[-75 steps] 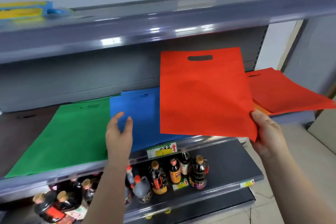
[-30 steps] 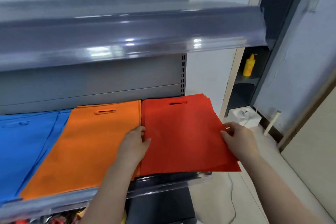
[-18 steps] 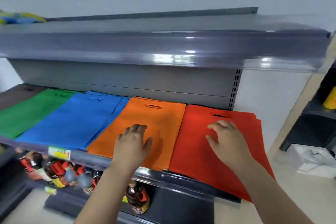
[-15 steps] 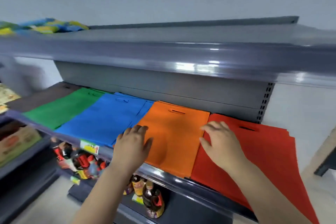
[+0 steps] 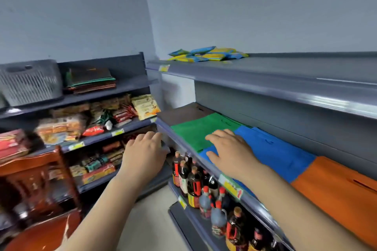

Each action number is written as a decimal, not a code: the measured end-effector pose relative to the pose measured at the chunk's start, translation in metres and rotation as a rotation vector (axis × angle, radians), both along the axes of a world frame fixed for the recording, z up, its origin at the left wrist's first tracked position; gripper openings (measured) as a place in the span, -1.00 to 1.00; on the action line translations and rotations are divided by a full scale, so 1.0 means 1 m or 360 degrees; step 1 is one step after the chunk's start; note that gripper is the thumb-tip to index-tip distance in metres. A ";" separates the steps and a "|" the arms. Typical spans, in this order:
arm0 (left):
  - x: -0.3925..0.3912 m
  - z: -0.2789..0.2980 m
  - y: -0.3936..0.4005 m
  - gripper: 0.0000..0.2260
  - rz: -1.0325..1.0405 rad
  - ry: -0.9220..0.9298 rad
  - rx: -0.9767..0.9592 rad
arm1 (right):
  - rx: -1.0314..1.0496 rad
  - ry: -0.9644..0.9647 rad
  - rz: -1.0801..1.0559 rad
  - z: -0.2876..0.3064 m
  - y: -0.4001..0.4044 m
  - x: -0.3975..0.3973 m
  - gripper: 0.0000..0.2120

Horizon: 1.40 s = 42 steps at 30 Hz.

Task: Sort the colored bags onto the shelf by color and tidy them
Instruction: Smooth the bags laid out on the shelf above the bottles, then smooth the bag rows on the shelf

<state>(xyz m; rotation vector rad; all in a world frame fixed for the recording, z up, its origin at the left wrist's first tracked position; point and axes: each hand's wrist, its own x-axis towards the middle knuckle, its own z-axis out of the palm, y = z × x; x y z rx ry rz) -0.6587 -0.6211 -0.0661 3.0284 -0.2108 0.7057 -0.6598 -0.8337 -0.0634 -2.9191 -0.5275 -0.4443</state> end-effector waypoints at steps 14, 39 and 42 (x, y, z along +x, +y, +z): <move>0.066 0.015 0.216 -0.54 0.0575 -0.0008 0.0073 | -0.0030 -0.0076 0.0478 0.023 0.222 0.141 -0.56; 0.343 0.046 0.360 -0.59 0.0988 -0.0009 0.0120 | -0.0071 -0.0235 0.0918 0.062 0.426 0.459 -0.61; 0.374 0.045 0.385 -0.59 0.0990 -0.0024 0.0121 | -0.0113 -0.0251 0.0936 0.060 0.450 0.490 -0.62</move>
